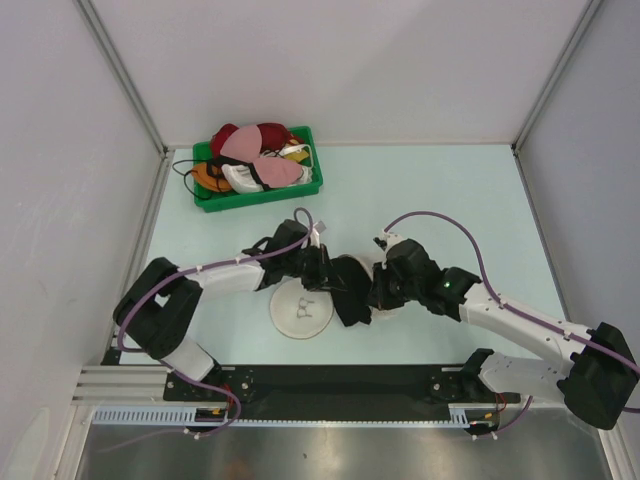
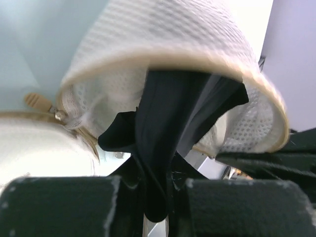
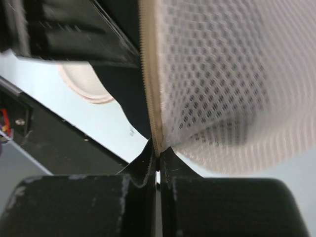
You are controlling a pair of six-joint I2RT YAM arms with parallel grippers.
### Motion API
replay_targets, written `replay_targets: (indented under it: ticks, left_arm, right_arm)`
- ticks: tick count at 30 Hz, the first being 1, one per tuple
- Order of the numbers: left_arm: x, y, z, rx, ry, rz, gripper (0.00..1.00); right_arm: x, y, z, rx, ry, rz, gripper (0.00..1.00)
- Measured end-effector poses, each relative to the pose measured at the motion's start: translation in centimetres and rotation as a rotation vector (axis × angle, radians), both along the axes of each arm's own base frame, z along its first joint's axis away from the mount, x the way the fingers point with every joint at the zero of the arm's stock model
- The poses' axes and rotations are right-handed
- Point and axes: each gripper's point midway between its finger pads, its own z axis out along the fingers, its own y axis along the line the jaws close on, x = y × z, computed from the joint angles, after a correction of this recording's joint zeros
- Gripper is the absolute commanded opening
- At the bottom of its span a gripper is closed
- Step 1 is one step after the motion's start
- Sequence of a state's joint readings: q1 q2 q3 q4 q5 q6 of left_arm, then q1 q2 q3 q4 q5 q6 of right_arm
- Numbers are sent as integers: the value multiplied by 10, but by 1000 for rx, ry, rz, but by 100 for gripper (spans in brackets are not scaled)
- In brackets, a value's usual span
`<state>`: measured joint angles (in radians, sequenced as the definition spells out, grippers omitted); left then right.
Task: Place the bra in the laundry bag and zip it closed
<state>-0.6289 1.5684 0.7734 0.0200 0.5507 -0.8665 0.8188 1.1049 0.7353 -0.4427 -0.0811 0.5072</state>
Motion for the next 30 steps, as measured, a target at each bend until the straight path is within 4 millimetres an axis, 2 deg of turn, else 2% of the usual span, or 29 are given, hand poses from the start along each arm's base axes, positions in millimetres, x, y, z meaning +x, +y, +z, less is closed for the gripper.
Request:
replay_targets:
  ticks: [5,8,11,12,14,15,17,20,21,22,24,30]
  left_arm:
    - [-17,-28,-7,6,4,-61,0]
    - [-16,-37,-17,-1,4,-76,0]
    - [-10,-46,-21,-17,-20,-89,0]
    - [-8,-49,-20,-22,-39,-91,0]
    - [-6,-52,-17,-37,-70,-102,0]
    - [-5,-55,-14,-45,-86,-111,0]
    - [-3,-59,-9,-59,-114,-126,0]
    - [3,-70,-4,-85,-144,-160,0]
    - [5,-74,-4,-93,-152,-170,0]
    - [8,-80,-4,-103,-162,-184,0]
    - [10,-87,-9,-105,-166,-202,0]
    - [9,-90,-19,-88,-171,-228,0]
  right_arm:
    - [4,10,13,40,25,-23,0]
    - [14,14,19,41,37,-54,0]
    - [22,4,13,20,75,-113,1]
    - [22,0,10,7,89,-126,14]
    - [21,-12,4,-27,121,-162,22]
    - [18,-17,1,-48,134,-168,30]
    - [12,-23,0,-68,147,-173,35]
    - [4,-35,9,-92,137,-177,48]
    - [3,-37,13,-92,129,-181,62]
    - [3,-41,20,-94,117,-186,68]
    - [9,-47,32,-98,84,-201,76]
    - [38,-70,49,-206,9,-262,81]
